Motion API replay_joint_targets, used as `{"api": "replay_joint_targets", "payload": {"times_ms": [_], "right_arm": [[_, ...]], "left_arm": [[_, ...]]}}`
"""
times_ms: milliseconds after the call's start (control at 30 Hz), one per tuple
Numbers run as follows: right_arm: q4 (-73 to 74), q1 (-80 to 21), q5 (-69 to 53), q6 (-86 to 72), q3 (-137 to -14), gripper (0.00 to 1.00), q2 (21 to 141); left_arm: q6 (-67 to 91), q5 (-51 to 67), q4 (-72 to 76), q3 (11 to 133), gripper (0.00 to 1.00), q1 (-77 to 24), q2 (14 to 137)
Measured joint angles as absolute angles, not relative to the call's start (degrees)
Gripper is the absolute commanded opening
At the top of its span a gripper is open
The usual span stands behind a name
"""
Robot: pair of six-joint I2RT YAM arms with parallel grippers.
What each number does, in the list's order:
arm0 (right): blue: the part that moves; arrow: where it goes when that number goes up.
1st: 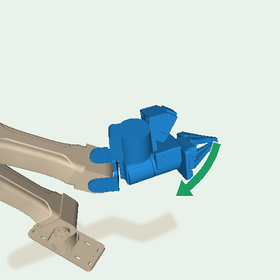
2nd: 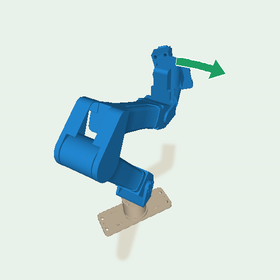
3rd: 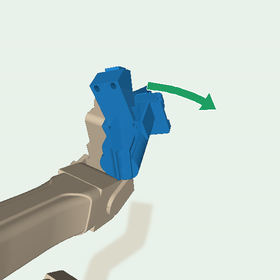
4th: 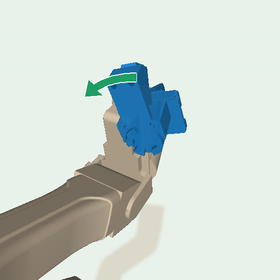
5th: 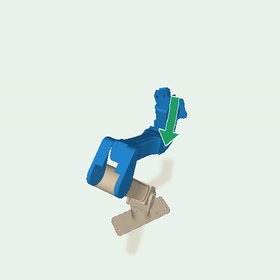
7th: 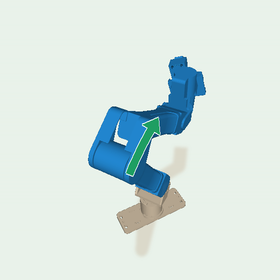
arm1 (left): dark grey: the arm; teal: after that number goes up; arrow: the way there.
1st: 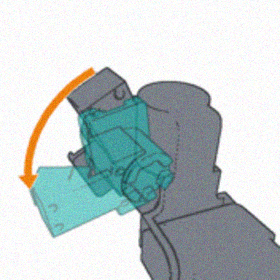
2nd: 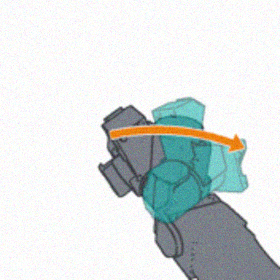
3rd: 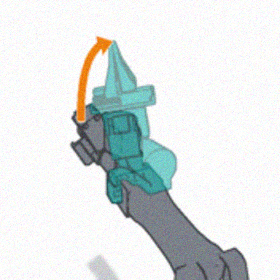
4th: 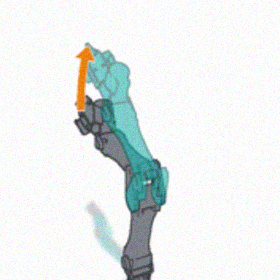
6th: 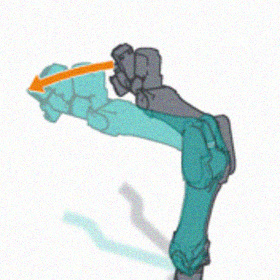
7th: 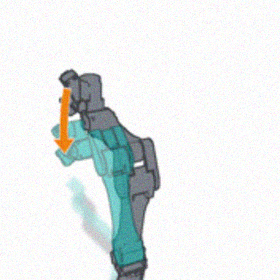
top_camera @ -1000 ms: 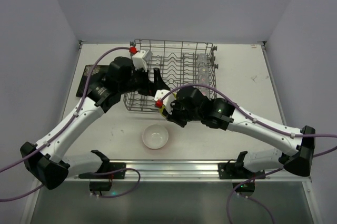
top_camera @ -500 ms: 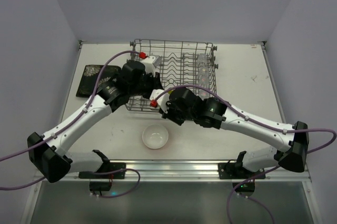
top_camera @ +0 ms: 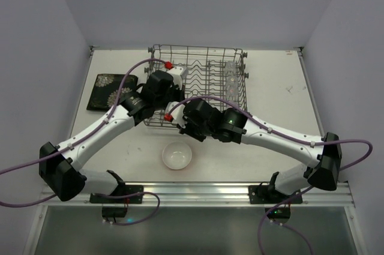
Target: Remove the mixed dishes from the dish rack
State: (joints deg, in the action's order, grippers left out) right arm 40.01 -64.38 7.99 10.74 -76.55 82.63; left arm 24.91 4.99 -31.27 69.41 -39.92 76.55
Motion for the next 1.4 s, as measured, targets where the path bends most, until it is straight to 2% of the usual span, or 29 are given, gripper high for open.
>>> {"api": "replay_joint_targets", "payload": {"times_ms": [267,300,400,433,567,833,867,1067,1100,1133,1267,1400], "right_arm": [[40.9,-65.1,8.4,10.9,-76.8,0.00,83.4],[40.9,-65.1,8.4,11.0,-76.8,0.02,83.4],[40.5,-65.3,8.6,11.2,-76.8,0.28,83.4],[40.0,-65.5,9.4,11.3,-76.8,0.32,83.4],[37.3,-65.6,10.6,11.6,-76.6,0.45,82.9],[34.2,-65.6,10.7,11.8,-73.7,0.58,78.4],[33.8,-65.6,10.4,11.8,-73.1,0.64,77.3],[28.1,-65.4,7.7,11.4,-67.5,0.82,66.1],[25.9,-65.2,7.4,11.0,-65.8,0.94,63.2],[24.1,-64.9,7.3,10.4,-64.2,0.98,60.2],[18.2,-59.4,8.3,5.9,-61.2,0.99,51.9],[16.3,-50.4,15.0,-2.6,-62.5,0.99,52.1]], "left_arm": [[24.2,4.1,-31.1,68.1,0.00,-40.6,76.4],[24.3,3.8,-30.7,67.7,0.00,-40.6,76.1],[24.9,2.7,-29.4,65.6,0.00,-40.6,73.8],[25.2,1.5,-29.4,64.7,0.00,-40.6,72.6],[28.3,-2.3,-28.9,60.7,0.00,-40.6,67.7],[32.0,-8.3,-28.3,57.8,0.00,-40.6,60.5],[32.2,-9.0,-28.3,57.7,0.00,-40.6,60.3],[32.6,-11.5,-27.9,54.5,0.00,-40.6,58.4],[32.6,-11.6,-27.7,53.4,0.00,-40.6,57.6],[32.5,-11.6,-27.8,52.3,0.00,-40.6,56.6],[32.6,-11.1,-27.3,47.7,0.00,-40.8,51.7],[34.2,-11.6,-27.0,43.0,0.00,-43.9,47.1]]}}
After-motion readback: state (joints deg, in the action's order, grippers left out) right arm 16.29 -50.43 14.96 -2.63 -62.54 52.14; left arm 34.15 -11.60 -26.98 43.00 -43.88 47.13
